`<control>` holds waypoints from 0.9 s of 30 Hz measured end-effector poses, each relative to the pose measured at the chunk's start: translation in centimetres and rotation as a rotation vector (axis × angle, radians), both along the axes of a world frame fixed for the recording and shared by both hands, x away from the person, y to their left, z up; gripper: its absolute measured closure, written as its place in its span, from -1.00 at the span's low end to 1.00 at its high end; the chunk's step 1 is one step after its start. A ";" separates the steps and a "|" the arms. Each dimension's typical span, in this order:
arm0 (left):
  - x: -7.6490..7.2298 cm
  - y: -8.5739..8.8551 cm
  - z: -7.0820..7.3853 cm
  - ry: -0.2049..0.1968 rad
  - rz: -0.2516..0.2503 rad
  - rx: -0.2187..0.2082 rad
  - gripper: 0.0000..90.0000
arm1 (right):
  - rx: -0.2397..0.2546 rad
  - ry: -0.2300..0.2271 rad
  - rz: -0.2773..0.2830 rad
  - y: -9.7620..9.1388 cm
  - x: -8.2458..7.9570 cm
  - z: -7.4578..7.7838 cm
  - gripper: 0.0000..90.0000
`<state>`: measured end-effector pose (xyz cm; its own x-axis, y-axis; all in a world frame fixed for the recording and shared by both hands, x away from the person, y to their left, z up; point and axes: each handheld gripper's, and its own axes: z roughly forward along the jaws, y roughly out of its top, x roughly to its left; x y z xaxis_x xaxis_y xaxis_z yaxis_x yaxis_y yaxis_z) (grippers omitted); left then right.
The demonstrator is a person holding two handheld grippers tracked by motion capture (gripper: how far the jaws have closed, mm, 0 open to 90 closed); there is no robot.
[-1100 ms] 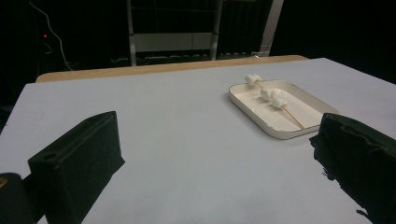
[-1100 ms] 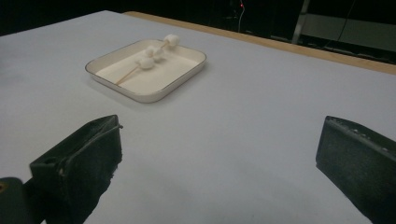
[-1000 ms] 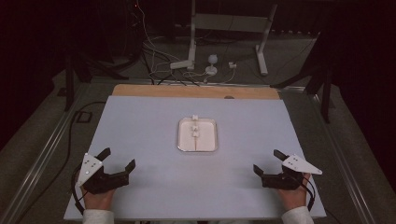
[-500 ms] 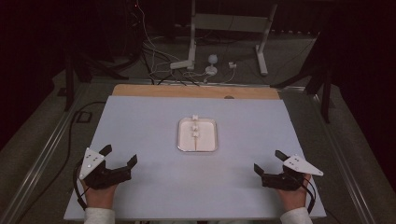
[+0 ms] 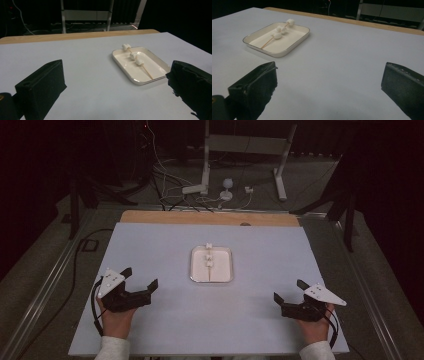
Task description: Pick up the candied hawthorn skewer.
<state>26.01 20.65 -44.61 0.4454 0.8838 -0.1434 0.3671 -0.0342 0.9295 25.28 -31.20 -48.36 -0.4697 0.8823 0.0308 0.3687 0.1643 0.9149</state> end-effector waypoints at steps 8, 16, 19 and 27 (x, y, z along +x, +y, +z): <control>1.6 -2.0 0.5 0.006 -0.028 0.010 -0.96 | 0.016 0.002 -0.005 -0.1 0.1 0.0 -0.99; 3.4 -3.1 0.3 0.025 -0.039 0.015 -0.96 | 0.015 0.003 -0.004 0.0 0.2 -0.1 -0.99; 4.0 -3.6 0.3 0.030 -0.042 0.019 -0.96 | 0.015 0.003 -0.003 0.0 0.2 -0.1 -0.99; 5.1 -4.9 0.1 0.035 -0.047 0.012 -0.96 | 0.010 0.006 0.002 0.1 0.2 -0.2 -0.99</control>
<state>31.16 15.79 -44.48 0.4815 0.8637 -0.1491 0.3975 -0.0636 0.9154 25.51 -31.08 -48.56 -0.4708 0.8812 0.0424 0.3742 0.1559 0.9142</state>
